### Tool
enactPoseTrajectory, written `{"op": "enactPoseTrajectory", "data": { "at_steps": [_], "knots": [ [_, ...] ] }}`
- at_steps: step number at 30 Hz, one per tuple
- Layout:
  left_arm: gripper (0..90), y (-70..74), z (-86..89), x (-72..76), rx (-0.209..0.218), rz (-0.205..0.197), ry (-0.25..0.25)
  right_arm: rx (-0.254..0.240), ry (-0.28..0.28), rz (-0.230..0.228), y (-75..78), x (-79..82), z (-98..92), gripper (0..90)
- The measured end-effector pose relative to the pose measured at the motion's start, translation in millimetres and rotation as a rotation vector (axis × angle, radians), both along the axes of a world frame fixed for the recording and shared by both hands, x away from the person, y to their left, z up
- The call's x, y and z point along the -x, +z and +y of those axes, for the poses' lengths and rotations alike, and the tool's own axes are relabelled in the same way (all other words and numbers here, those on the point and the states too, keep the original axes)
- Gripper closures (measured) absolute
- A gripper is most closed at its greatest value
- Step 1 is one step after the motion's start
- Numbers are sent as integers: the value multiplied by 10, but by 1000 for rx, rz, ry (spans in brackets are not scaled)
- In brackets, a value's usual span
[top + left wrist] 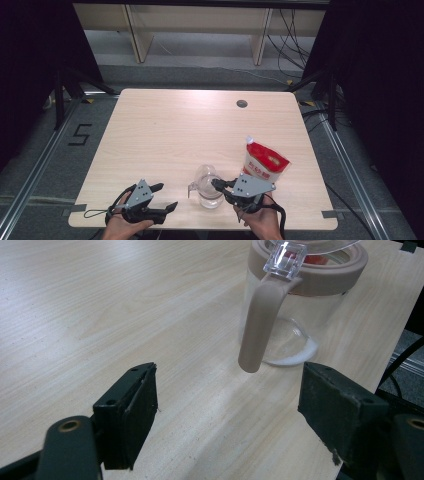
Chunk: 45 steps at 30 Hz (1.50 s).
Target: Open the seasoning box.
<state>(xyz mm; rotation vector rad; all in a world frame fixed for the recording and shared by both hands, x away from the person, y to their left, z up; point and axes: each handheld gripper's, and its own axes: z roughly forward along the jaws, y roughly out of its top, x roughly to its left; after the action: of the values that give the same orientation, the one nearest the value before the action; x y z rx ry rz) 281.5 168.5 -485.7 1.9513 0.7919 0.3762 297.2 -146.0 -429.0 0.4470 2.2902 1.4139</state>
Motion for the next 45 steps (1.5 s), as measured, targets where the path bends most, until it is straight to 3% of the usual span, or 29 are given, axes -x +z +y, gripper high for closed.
{"op": "enactPoseTrajectory", "data": {
  "at_steps": [2,4,13,25,28,35,36,38,39,40,43,45],
  "knots": [
    [230,-15,-3,0,-21,-2,-8,10,14,-10,15,5,37,872],
    [229,-23,-16,5,-8,6,-5,16,21,-11,20,9,51,872],
    [229,-10,-21,13,-34,-14,-19,17,33,-14,32,34,144,870],
    [230,-13,-36,19,-34,-4,-20,15,65,-22,34,58,303,862],
    [230,-8,-26,8,-48,-24,-30,19,75,-27,28,64,340,854],
    [229,-8,-29,5,-30,-4,-22,0,51,-27,21,21,198,819],
    [226,0,-17,-15,-57,-20,-33,-10,31,-15,0,1,125,786],
    [214,0,-18,-18,-57,-23,-35,-7,35,-8,-11,-7,87,765],
    [214,-6,-33,-10,-30,-21,-31,-1,38,-18,-30,-13,53,757],
    [195,-6,-36,-9,-22,-19,-27,3,10,-15,-68,-14,-30,728],
    [176,1,-31,-7,-26,-13,-17,-11,-4,-8,-95,-16,-125,698],
    [166,-4,-41,-1,3,-3,-8,-34,-31,-3,-132,1,-258,646]
  ]
}}
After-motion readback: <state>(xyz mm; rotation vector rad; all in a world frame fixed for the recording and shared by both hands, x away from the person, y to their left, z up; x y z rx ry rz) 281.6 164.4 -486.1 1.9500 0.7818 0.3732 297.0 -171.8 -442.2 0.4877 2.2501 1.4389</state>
